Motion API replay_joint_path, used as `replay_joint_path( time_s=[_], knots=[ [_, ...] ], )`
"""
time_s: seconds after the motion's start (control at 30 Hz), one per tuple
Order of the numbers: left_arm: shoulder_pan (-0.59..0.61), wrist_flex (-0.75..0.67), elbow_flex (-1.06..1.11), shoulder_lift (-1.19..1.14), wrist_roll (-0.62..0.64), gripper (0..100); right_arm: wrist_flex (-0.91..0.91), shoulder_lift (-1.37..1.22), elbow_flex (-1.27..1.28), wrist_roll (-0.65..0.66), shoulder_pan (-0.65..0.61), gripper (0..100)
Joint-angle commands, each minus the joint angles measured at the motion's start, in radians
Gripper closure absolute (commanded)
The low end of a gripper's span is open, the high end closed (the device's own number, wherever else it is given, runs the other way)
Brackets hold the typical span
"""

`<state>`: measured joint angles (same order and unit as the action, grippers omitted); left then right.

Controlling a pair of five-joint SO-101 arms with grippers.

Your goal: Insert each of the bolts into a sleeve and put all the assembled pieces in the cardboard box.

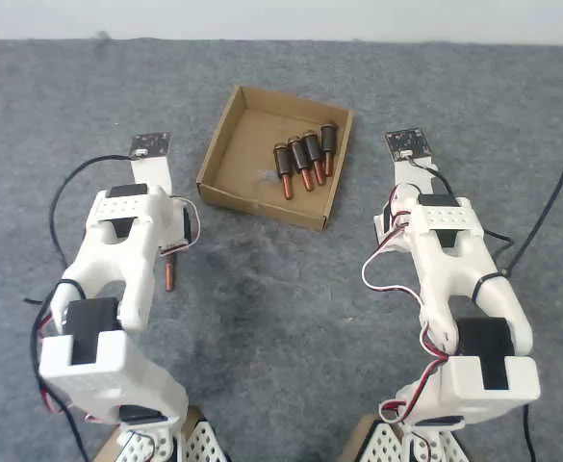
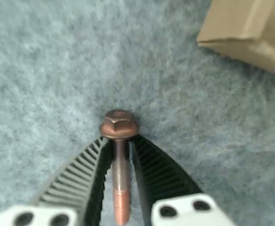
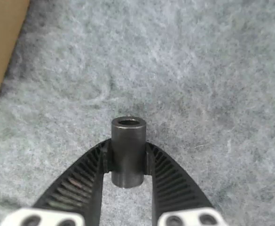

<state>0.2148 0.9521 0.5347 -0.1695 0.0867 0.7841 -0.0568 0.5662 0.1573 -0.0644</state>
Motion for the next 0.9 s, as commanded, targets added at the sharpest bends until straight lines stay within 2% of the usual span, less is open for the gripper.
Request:
replay_joint_path(
  time_s=[0.0, 0.23, 0.5, 0.7, 0.87],
  knots=[
    [0.005, -0.057, 0.018, 0.092, 0.002, 99, -0.008, 0.033, -0.009, 0.015, -0.002, 99.2],
    [-0.002, -0.284, 0.277, 0.325, 0.009, 99, -0.025, 0.107, 0.029, 0.005, -0.042, 99.2],
    [-0.003, -0.361, 0.395, 0.427, 0.009, 99, -0.128, 0.111, 0.014, 0.003, -0.091, 99.1],
    [-0.003, -0.362, 0.397, 0.427, 0.009, 99, -0.305, 0.110, 0.012, 0.011, -0.085, 99.1],
    [-0.003, -0.362, 0.395, 0.427, 0.006, 99, -0.553, 0.099, 0.018, 0.011, -0.088, 99.1]
  ],
)
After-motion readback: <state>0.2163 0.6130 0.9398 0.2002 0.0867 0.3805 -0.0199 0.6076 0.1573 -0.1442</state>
